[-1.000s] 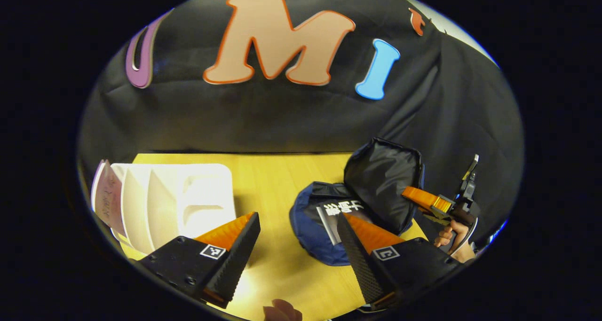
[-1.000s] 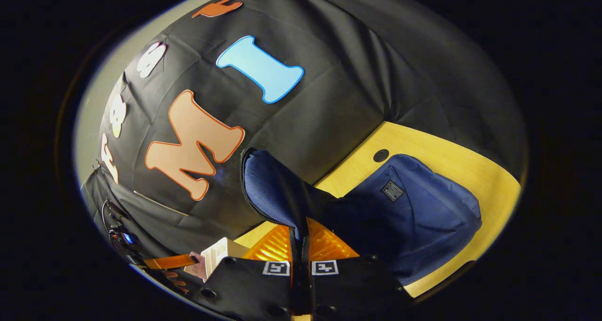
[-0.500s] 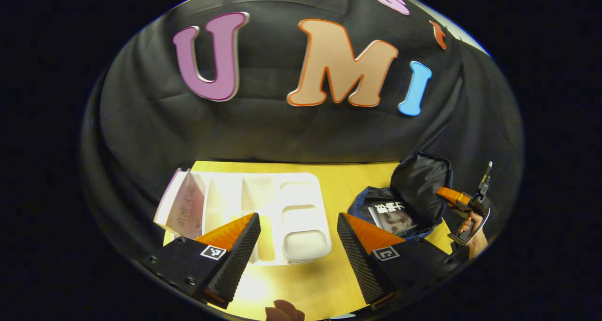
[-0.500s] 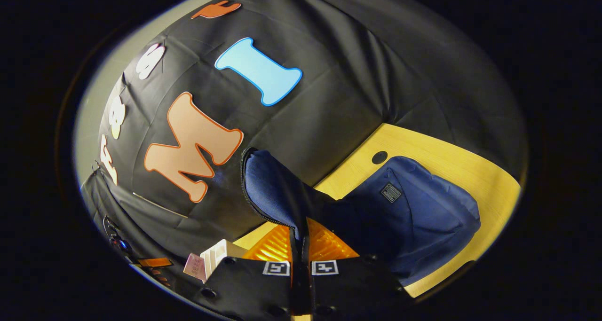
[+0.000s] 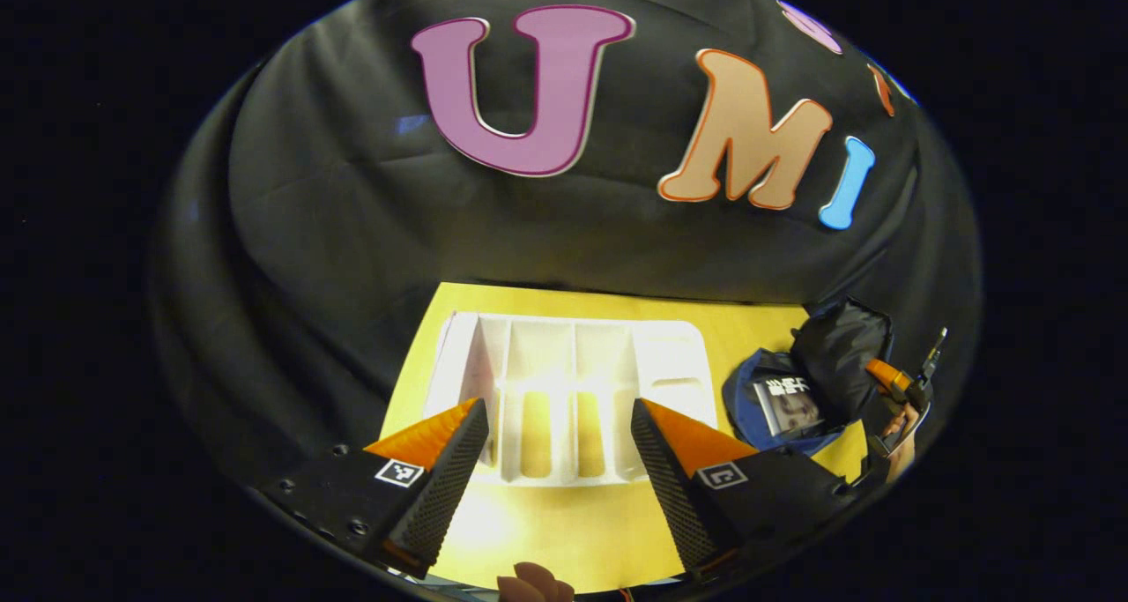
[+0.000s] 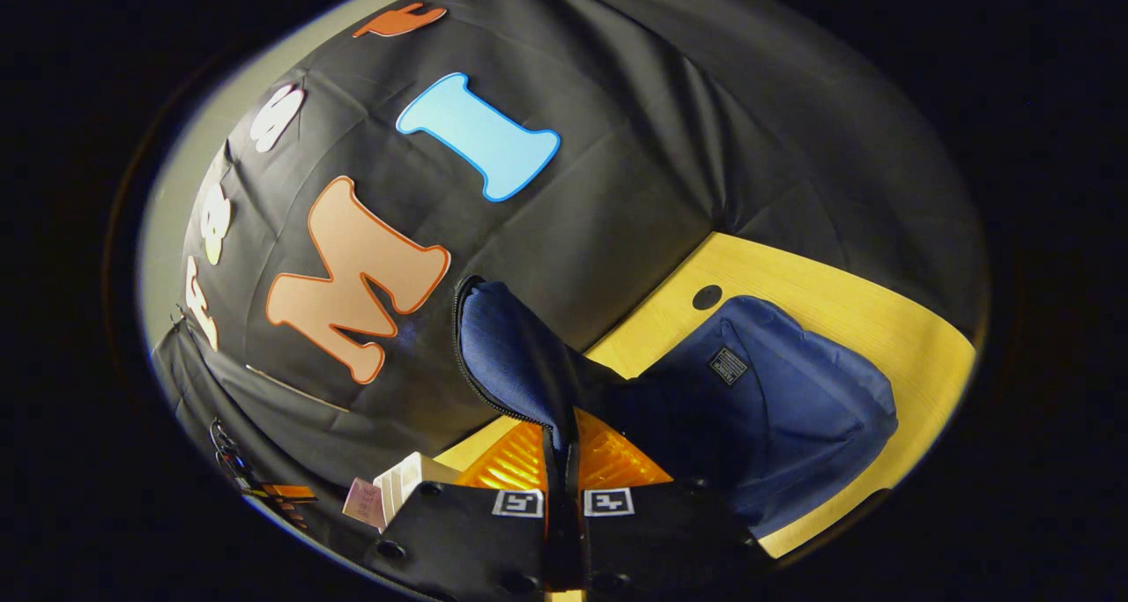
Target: Open the schoolbag, grab two books from the bookshelf and put them into the schoolbag.
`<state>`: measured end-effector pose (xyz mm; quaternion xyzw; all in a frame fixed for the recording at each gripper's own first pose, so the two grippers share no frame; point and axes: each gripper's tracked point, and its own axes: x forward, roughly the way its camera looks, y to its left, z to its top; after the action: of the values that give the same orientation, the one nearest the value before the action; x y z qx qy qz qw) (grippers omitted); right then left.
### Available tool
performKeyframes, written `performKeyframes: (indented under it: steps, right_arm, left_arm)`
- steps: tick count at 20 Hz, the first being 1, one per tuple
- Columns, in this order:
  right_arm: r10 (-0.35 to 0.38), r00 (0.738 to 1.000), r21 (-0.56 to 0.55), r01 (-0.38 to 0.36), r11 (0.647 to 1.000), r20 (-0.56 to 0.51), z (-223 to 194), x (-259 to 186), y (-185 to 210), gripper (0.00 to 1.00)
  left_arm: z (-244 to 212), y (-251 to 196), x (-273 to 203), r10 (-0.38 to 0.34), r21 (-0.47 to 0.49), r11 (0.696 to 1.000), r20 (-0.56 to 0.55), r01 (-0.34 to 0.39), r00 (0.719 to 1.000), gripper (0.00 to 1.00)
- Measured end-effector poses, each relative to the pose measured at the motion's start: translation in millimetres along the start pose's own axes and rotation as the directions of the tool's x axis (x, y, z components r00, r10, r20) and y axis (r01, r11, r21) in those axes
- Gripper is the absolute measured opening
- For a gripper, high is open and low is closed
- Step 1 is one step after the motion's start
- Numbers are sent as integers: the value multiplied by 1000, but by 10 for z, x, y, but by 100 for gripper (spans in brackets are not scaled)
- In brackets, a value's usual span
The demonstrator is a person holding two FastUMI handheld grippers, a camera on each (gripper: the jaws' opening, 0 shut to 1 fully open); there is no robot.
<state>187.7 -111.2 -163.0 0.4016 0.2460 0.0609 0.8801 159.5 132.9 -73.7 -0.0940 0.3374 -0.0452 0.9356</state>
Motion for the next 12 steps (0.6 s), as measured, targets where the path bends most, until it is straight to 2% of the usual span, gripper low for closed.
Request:
performKeyframes:
  steps: [6,12]
  right_arm:
    - [-7,1000,1,7,1000,3,24,-10,-38,3]
    - [-15,1000,-4,15,1000,3,22,-14,-53,4]
  left_arm:
    - [-94,540,333,82,6,997,-159,-82,984,95]
    - [-150,745,746,103,24,995,-258,-100,961,96]
